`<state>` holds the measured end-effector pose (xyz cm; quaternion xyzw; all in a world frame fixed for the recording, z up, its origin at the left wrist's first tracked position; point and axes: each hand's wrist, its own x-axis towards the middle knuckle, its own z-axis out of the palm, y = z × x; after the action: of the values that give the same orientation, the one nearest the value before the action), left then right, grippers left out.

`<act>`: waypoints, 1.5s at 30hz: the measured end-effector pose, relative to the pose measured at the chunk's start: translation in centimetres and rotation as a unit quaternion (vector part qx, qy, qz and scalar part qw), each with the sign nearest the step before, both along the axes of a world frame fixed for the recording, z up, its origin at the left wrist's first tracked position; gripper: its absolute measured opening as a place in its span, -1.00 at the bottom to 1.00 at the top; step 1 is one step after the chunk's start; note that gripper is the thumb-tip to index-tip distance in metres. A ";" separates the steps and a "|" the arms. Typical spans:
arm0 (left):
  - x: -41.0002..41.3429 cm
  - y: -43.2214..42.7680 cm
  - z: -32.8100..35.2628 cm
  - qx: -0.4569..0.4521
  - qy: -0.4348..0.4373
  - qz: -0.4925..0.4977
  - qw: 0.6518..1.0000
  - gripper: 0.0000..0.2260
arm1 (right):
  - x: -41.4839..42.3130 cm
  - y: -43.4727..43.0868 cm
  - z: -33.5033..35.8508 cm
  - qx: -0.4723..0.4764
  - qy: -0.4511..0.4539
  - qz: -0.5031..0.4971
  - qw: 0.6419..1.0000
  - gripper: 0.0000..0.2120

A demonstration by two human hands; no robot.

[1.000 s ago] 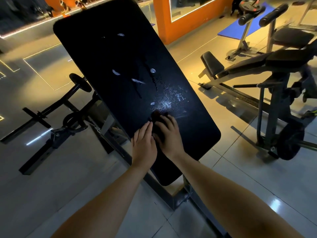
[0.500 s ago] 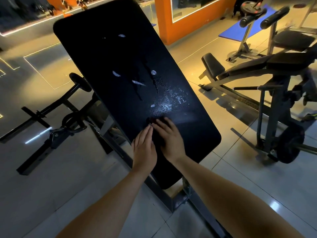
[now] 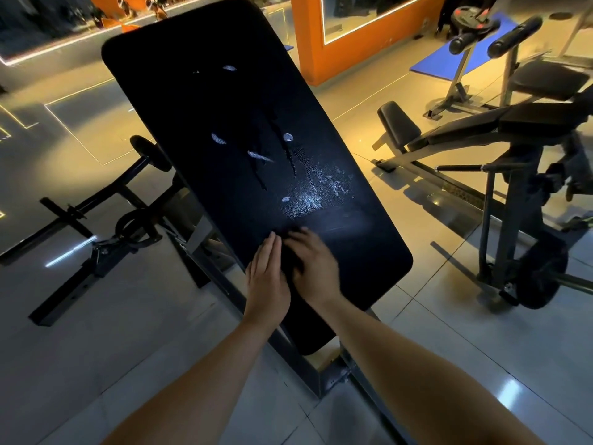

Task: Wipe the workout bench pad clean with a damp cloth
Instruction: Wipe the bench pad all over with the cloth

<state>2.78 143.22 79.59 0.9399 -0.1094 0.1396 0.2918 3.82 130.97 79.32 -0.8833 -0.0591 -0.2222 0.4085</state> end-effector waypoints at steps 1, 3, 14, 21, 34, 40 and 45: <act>0.0 0.2 0.0 -0.004 -0.001 0.004 1.000 -0.41 | -0.3 0.4 -0.2 -0.027 -0.016 0.051 0.998 -0.57; 0.2 0.7 -0.1 0.008 -0.009 -0.004 1.000 -0.38 | 0.3 -1.2 -0.6 -0.085 -0.050 0.120 0.988 -0.56; 0.0 1.4 1.0 0.028 -0.001 -0.050 0.998 -0.42 | 4.4 -5.9 0.5 0.141 0.123 -0.250 0.950 -0.39; 3.4 2.1 5.0 0.063 -0.029 -0.003 0.998 -0.44 | 5.6 -0.3 1.7 -0.121 -0.073 0.075 0.987 -0.47; 5.1 3.4 3.7 0.005 -0.010 -0.079 0.997 -0.42 | 2.6 3.0 1.5 -0.013 0.004 -0.080 0.997 -0.46; 5.2 4.2 3.1 0.056 -0.052 -0.113 0.991 -0.39 | 1.8 -2.2 -1.4 -0.024 0.040 -0.158 0.986 -0.44; 4.7 4.5 2.4 0.079 -0.064 -0.128 0.987 -0.40 | 2.0 -2.2 -1.0 0.180 0.187 -0.375 0.890 -0.44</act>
<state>7.51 147.76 82.03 0.9274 -0.2577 0.1524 0.2242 5.85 128.80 78.36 -0.7765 0.3945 -0.1967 0.4502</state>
